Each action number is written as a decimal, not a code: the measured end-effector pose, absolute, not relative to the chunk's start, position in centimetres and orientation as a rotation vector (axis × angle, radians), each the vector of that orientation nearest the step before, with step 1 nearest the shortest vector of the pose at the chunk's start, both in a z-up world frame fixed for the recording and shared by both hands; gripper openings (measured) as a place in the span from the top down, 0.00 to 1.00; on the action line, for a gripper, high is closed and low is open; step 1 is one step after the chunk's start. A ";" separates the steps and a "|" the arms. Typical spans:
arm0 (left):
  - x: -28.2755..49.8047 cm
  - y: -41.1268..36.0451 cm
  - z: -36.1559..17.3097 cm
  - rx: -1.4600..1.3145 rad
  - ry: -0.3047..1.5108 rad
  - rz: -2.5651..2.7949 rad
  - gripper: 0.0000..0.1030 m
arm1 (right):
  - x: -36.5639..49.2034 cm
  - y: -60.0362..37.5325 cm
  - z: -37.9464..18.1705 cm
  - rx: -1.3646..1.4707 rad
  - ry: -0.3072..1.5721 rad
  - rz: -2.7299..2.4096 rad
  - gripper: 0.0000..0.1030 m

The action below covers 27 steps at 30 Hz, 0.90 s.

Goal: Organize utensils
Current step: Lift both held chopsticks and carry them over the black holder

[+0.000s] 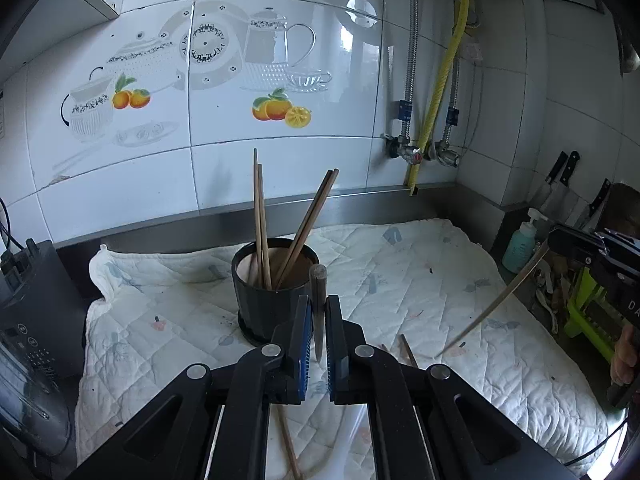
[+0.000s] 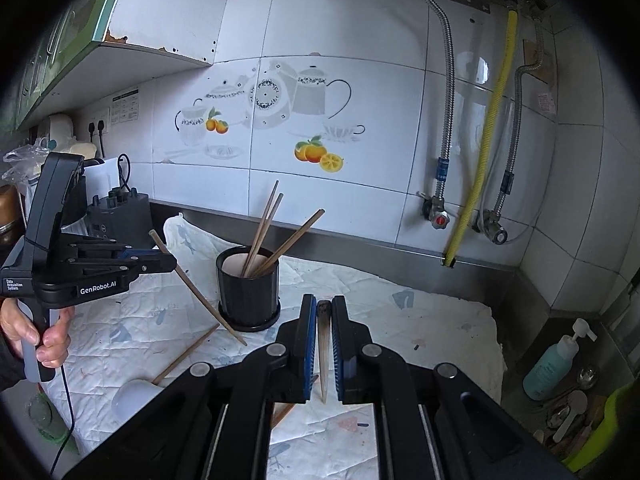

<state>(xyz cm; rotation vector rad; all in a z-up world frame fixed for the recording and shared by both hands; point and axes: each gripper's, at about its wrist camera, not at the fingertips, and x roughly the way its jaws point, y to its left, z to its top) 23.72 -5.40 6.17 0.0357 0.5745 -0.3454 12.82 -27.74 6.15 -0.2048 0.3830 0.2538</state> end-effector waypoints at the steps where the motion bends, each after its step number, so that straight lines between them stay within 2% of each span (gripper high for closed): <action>1: 23.9 -5.3 6.5 0.038 0.572 -0.343 0.94 | 13.1 -27.7 6.5 -0.206 0.382 0.260 0.91; 11: 26.7 -3.9 11.0 0.054 0.516 -0.302 0.94 | 16.5 -26.4 10.7 -0.203 0.348 0.314 0.91; 22: 30.2 -2.4 18.0 0.058 0.385 -0.263 0.94 | 20.3 -23.7 16.2 -0.119 0.216 0.401 0.91; 27: 32.8 -2.4 18.1 0.042 0.399 -0.251 0.94 | 22.7 -21.8 16.3 -0.101 0.202 0.433 0.91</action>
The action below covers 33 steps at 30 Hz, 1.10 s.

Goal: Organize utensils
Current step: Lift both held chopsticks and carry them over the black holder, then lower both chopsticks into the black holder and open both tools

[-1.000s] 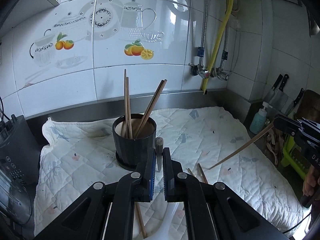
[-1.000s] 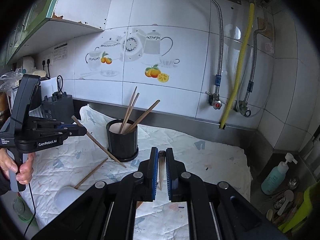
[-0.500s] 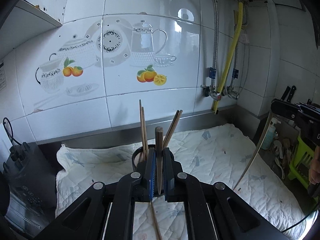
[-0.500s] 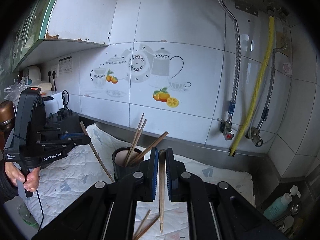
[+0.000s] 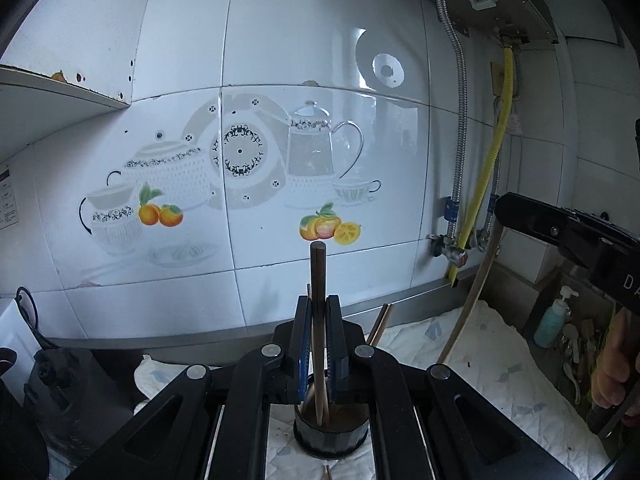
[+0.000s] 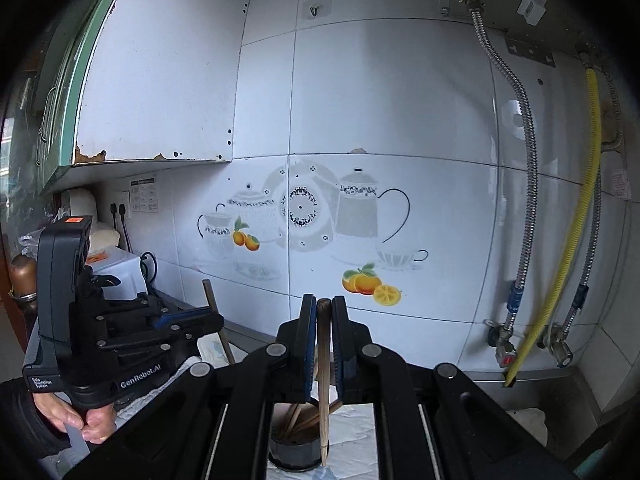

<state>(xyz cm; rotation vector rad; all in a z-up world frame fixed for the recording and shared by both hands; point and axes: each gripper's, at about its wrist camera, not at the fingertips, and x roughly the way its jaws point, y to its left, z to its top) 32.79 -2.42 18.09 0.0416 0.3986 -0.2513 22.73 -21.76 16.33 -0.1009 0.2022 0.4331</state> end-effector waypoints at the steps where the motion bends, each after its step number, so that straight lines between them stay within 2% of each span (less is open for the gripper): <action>1: 33.4 -2.4 17.8 0.040 0.405 -0.249 0.94 | 23.1 -21.5 16.2 -0.096 0.199 0.435 0.91; 10: 36.5 -2.1 13.8 0.021 0.475 -0.234 0.94 | 26.6 -20.2 14.2 -0.007 0.221 0.452 0.90; 20: 38.5 -1.4 10.4 0.000 0.573 -0.227 0.91 | 29.6 -19.4 10.6 -0.033 0.345 0.409 0.90; 22: 38.5 -1.4 10.1 -0.006 0.582 -0.232 0.84 | 30.0 -19.5 10.2 -0.034 0.368 0.405 0.90; 24: 38.3 -1.3 10.0 -0.008 0.578 -0.222 0.59 | 30.2 -19.8 10.0 -0.034 0.384 0.396 0.90; 26: 37.9 -1.1 10.2 -0.013 0.564 -0.214 0.50 | 30.2 -20.0 10.0 -0.035 0.383 0.383 0.87; 27: 37.6 -1.1 10.3 -0.012 0.561 -0.214 0.50 | 30.1 -20.2 10.1 -0.033 0.386 0.380 0.77; 29: 37.0 -1.1 10.6 -0.006 0.558 -0.215 0.50 | 29.8 -20.6 10.3 -0.032 0.376 0.369 0.67; 33: 35.5 -1.0 11.3 0.007 0.560 -0.208 0.50 | 28.7 -21.2 10.8 -0.048 0.372 0.360 0.66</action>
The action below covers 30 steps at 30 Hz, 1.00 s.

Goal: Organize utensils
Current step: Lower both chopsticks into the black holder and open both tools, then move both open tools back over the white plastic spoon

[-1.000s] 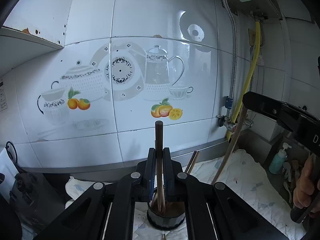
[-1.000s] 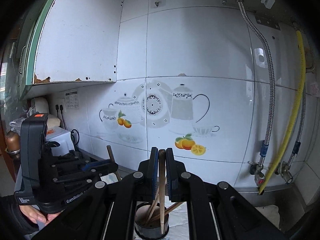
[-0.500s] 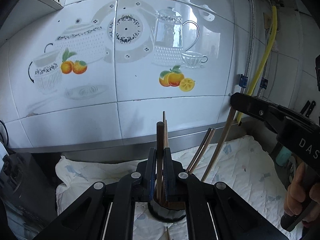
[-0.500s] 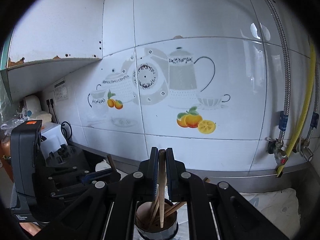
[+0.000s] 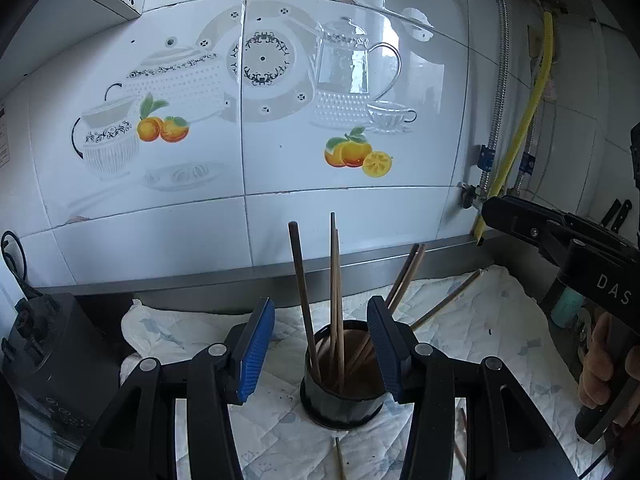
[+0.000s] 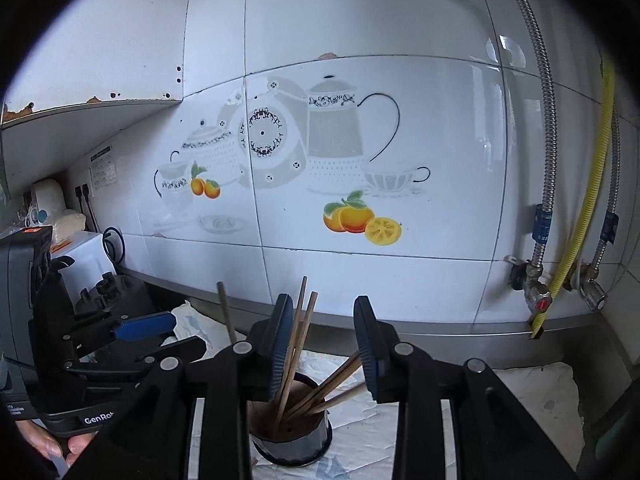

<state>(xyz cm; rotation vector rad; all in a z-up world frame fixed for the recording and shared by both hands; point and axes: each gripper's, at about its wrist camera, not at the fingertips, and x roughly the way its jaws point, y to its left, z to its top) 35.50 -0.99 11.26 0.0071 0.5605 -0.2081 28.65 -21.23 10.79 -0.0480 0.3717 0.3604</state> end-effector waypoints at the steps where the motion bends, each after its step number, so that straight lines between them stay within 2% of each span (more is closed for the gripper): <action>1: 35.1 -0.9 11.3 0.005 0.563 -0.209 0.50 | 28.2 -21.4 10.9 -0.053 0.372 0.356 0.66; 6: 32.4 -0.8 11.1 0.013 0.590 -0.216 0.50 | 25.8 -22.2 10.9 -0.065 0.390 0.350 0.61; 12: 28.4 -1.5 9.4 0.043 0.624 -0.229 0.50 | 22.6 -23.1 9.7 -0.065 0.427 0.349 0.59; 30: 17.4 -1.6 -1.5 0.077 0.790 -0.317 0.50 | 14.2 -26.2 1.7 -0.059 0.597 0.341 0.59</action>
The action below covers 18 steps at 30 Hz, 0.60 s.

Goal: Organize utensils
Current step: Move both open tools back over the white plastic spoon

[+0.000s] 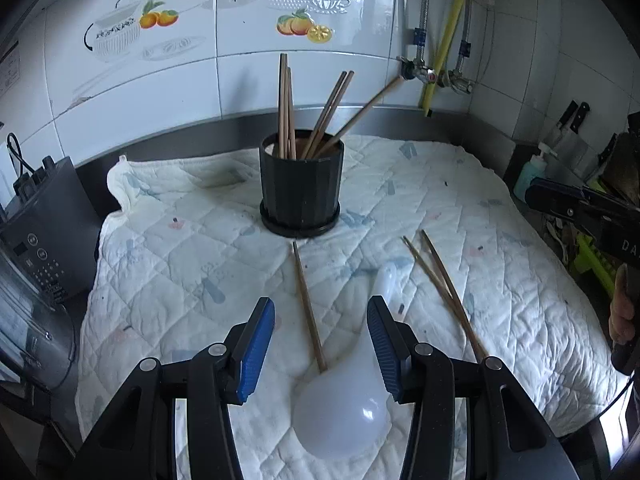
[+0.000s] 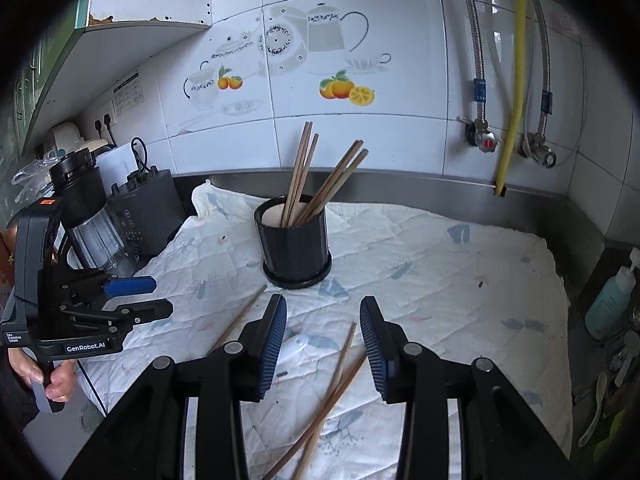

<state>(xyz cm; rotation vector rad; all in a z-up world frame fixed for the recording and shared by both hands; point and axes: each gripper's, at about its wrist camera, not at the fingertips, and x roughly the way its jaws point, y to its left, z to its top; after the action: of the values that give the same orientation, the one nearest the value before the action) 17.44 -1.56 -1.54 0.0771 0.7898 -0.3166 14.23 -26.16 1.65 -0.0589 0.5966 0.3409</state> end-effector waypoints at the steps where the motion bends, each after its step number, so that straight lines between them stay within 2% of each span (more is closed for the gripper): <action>1: 16.8 -1.6 -2.2 0.083 0.797 -0.320 0.50 | 13.9 -26.3 1.2 -0.055 0.606 0.338 0.59; 4: 14.5 -1.7 -4.3 0.105 0.821 -0.330 0.50 | 13.0 -26.7 0.0 -0.040 0.632 0.344 0.59; 6: 13.2 -1.6 -5.9 0.100 0.846 -0.342 0.42 | 12.5 -26.8 -0.7 -0.040 0.643 0.346 0.59; 13: 11.5 -1.8 -9.7 0.099 0.901 -0.365 0.38 | 11.5 -27.0 -2.5 -0.014 0.675 0.355 0.59; 18: 10.5 -2.8 -11.2 0.194 0.879 -0.326 0.29 | 11.4 -27.3 -3.6 0.015 0.707 0.363 0.59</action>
<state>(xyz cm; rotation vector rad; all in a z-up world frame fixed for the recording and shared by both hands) 10.50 -2.76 -11.18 0.1941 0.8792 -0.3262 11.42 -27.28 -3.58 0.0155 0.7065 0.3627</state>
